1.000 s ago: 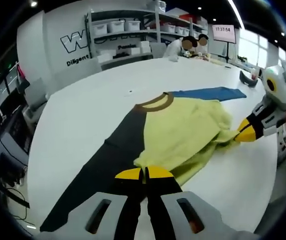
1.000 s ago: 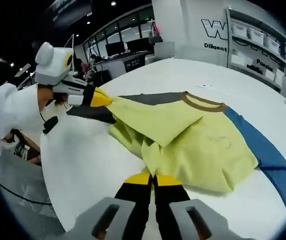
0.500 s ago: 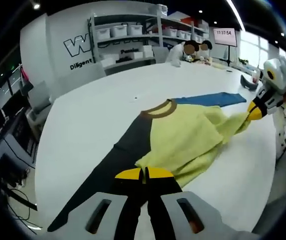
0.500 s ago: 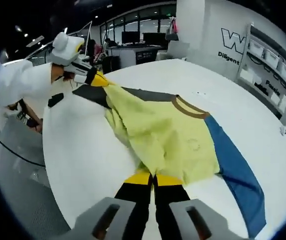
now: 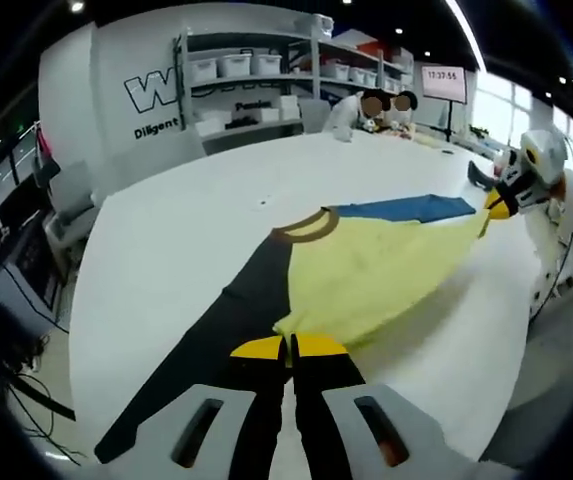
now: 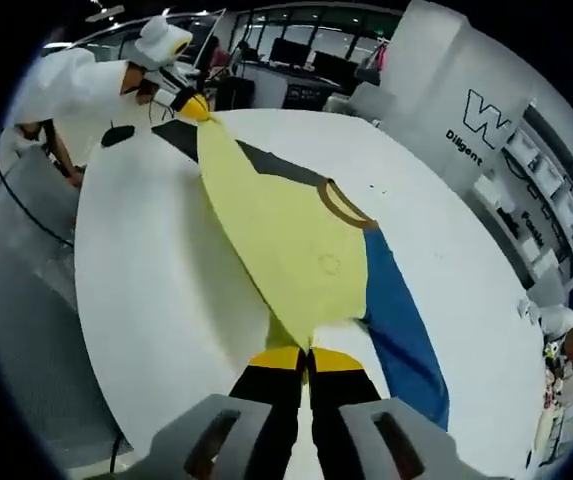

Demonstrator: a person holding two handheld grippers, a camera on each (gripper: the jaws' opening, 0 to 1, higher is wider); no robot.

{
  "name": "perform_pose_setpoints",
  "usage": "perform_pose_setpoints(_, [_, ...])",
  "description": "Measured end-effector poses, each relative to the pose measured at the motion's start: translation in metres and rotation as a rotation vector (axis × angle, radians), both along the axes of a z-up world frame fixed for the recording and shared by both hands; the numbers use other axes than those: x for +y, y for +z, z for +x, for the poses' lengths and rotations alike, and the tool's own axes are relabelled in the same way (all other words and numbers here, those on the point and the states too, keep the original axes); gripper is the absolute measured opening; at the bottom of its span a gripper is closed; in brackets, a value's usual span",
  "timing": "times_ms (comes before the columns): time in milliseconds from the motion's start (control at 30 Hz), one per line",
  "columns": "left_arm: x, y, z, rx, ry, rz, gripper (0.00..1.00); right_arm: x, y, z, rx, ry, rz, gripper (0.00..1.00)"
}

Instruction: Fold the garment on the visible template until the final outline fits inside the template.

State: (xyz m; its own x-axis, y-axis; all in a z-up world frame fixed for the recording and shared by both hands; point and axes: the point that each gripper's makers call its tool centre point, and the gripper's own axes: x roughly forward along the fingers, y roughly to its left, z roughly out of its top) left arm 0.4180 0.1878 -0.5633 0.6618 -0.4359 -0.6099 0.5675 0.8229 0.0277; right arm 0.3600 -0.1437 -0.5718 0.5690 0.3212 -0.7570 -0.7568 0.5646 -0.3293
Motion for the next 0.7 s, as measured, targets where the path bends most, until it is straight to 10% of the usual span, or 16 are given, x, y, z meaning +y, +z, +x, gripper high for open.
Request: perform_pose_setpoints(700, [-0.027,0.036,-0.090,0.070,-0.015,-0.057,0.00,-0.022,0.044,-0.029,-0.047,0.191,-0.082,0.00])
